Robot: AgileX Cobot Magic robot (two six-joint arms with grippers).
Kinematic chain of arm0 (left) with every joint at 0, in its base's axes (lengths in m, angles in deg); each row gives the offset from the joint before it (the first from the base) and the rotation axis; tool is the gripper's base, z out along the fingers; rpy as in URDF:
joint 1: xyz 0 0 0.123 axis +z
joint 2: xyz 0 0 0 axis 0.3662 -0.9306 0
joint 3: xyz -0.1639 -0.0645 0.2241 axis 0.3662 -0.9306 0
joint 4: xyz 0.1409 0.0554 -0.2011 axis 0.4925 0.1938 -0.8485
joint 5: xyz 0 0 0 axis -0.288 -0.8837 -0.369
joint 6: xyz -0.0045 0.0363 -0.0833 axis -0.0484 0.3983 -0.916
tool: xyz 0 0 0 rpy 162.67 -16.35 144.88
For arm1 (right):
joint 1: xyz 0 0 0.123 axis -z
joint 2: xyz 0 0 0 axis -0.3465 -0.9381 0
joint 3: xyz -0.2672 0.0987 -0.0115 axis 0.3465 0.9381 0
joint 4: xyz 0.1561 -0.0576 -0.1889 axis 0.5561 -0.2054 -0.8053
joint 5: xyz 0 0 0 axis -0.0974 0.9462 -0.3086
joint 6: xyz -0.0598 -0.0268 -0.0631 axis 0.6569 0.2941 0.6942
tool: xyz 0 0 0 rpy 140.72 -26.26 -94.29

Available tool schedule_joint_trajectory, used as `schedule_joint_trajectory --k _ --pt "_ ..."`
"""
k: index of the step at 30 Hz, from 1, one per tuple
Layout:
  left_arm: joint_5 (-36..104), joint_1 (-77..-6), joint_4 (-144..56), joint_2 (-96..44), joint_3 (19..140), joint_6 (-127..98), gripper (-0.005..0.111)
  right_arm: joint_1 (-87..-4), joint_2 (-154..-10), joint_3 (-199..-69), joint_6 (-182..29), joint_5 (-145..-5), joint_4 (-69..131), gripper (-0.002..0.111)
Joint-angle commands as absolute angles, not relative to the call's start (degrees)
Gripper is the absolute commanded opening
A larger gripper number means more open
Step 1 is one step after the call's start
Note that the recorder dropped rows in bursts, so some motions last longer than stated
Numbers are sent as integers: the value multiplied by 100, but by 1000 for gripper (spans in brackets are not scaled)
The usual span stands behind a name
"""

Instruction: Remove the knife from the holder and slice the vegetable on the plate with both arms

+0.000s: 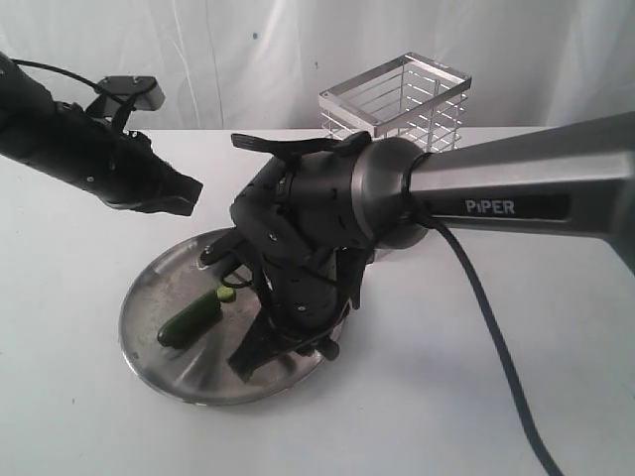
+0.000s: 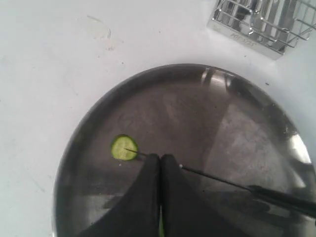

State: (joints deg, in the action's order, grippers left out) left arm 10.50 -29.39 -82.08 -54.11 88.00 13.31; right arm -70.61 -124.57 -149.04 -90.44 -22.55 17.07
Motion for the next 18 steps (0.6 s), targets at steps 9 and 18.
schedule_joint_trajectory --k 9,18 --pt "600 -2961 -7563 -4732 8702 676 0 -7048 -12398 -14927 -9284 -2753 1307 0" --pt "1060 -2961 -7563 -4108 7869 559 0 -6824 -12734 -14935 -9308 -3086 1423 0"
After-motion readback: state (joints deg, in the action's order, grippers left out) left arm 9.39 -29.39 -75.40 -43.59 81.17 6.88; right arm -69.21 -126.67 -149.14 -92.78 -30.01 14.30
